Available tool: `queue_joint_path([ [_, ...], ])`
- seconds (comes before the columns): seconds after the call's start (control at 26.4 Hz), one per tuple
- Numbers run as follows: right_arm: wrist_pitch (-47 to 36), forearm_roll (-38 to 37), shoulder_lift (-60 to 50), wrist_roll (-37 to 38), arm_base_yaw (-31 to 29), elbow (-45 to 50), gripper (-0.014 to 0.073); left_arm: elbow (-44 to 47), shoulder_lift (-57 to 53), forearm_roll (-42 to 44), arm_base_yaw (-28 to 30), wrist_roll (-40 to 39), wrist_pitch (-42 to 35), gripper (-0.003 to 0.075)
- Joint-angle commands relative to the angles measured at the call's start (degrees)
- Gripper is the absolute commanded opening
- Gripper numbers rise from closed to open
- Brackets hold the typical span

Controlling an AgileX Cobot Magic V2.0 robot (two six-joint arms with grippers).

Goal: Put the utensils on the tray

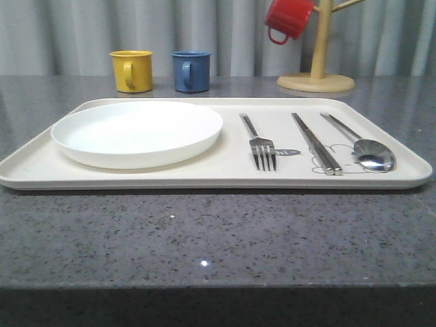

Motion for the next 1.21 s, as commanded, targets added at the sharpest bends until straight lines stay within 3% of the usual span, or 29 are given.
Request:
queue_joint_path([
  [0.0,-4.90,-0.95,0.46,-0.53,-0.08,-1.51,-0.0118,-1.59,0.57,-0.61,0.12,-0.52,-5.07,-0.0019],
  [0.87,-4.90,-0.95,0.46,-0.53,-0.08,-1.51,-0.0118,-1.48,0.57,-0.61,0.12,-0.52,-5.07,-0.0019],
  [1.17,-4.90,-0.95,0.46,-0.53,-0.08,-1.51,-0.0118,4.93,-2.92,2.30,-2.03,-0.52,-5.20,-0.0019],
])
